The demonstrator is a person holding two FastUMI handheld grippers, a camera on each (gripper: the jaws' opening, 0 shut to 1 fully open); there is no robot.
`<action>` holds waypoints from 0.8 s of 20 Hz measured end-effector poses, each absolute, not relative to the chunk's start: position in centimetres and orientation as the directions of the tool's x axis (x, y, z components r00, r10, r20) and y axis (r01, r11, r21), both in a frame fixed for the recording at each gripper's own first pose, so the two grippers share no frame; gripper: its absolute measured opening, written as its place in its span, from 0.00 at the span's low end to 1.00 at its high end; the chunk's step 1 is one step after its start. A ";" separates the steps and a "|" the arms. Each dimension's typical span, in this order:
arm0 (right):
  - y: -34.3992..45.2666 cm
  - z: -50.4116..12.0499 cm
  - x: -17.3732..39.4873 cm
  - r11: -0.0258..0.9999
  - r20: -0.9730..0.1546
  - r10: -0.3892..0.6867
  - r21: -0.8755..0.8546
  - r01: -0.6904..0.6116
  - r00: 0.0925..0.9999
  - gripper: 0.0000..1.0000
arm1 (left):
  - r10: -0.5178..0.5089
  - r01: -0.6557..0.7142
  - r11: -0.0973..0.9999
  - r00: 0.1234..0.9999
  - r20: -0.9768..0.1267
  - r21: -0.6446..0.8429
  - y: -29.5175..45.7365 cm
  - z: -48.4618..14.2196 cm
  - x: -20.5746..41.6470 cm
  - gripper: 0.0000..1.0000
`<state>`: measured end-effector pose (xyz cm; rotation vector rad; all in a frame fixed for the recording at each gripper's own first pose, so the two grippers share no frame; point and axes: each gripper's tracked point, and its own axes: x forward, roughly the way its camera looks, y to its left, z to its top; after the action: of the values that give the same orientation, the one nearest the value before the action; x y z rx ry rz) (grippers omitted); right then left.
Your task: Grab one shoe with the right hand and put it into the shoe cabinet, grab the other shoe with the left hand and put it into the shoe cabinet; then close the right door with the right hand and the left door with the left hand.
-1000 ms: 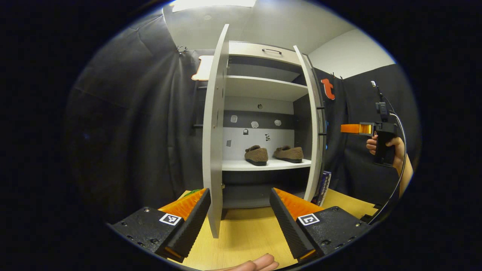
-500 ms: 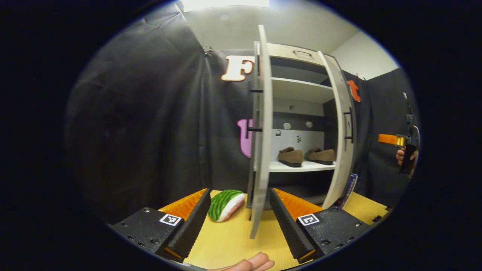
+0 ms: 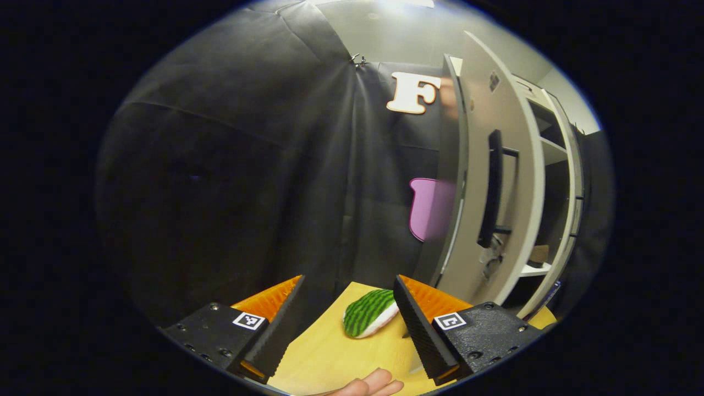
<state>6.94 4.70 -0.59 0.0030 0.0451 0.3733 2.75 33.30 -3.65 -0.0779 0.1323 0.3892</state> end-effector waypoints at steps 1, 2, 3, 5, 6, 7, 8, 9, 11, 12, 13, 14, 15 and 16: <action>4.9 -0.7 6.3 0.931 -0.047 0.365 0.018 -0.365 0.930 0.95 | 0.385 -0.394 0.919 0.911 -0.146 -0.035 34.1 -3.2 3.6 0.93; 5.1 -0.7 5.8 0.932 -0.051 0.363 0.021 -0.363 0.930 0.95 | 0.392 -0.399 0.917 0.910 -0.136 -0.027 34.6 -2.5 4.5 0.96; 5.0 -0.6 5.3 0.934 -0.053 0.358 0.018 -0.358 0.932 0.95 | 0.387 -0.393 0.919 0.913 -0.131 -0.020 35.0 -2.1 5.5 0.96; 5.0 -0.6 4.4 0.936 -0.056 0.351 0.001 -0.352 0.935 0.92 | 0.335 -0.342 0.939 0.933 -0.129 -0.032 34.3 -1.0 7.1 0.93; 5.3 -0.6 4.0 0.935 -0.055 0.354 -0.001 -0.355 0.933 0.93 | 0.295 -0.303 0.952 0.946 -0.135 -0.040 33.6 -0.5 7.9 0.96; 5.4 -0.7 3.5 0.934 -0.055 0.356 0.001 -0.357 0.933 0.95 | 0.282 -0.289 0.956 0.951 -0.128 -0.045 33.5 0.2 8.6 0.93; 5.6 -0.8 3.2 0.932 -0.056 0.362 0.005 -0.363 0.930 0.95 | 0.275 -0.281 0.959 0.956 -0.107 -0.047 33.4 1.1 9.3 0.96; 5.9 -0.9 2.7 0.929 -0.058 0.370 0.007 -0.370 0.927 0.95 | 0.253 -0.258 0.965 0.964 -0.087 -0.047 32.7 2.1 9.9 0.93; 6.1 -0.9 2.0 0.925 -0.058 0.380 0.003 -0.381 0.923 0.95 | 0.226 -0.228 0.973 0.972 -0.066 -0.037 30.9 3.2 10.9 0.92; 6.2 -1.0 1.8 0.924 -0.057 0.382 -0.001 -0.383 0.922 0.95 | 0.218 -0.220 0.975 0.973 -0.077 -0.026 29.9 3.2 11.2 0.94; 6.1 -1.1 1.5 0.925 -0.055 0.378 -0.002 -0.379 0.924 0.95 | 0.194 -0.197 0.980 0.976 -0.094 -0.023 28.5 3.1 11.5 0.95; 5.9 -1.1 1.4 0.928 -0.054 0.371 -0.002 -0.372 0.927 0.95 | 0.183 -0.187 0.982 0.976 -0.118 -0.020 27.4 2.7 11.9 0.96; 5.8 -1.1 1.2 0.932 -0.052 0.363 0.000 -0.363 0.930 0.95 | 0.199 -0.201 0.980 0.972 -0.121 -0.004 26.8 3.2 10.7 0.96; 5.6 -1.1 1.0 0.935 -0.048 0.353 -0.002 -0.354 0.934 0.95 | 0.211 -0.212 0.977 0.969 -0.128 0.012 26.8 3.1 11.2 0.85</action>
<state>0.99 5.63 -1.08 -0.0108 0.0469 0.3616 11.16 26.81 3.15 -0.0014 0.1294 0.2137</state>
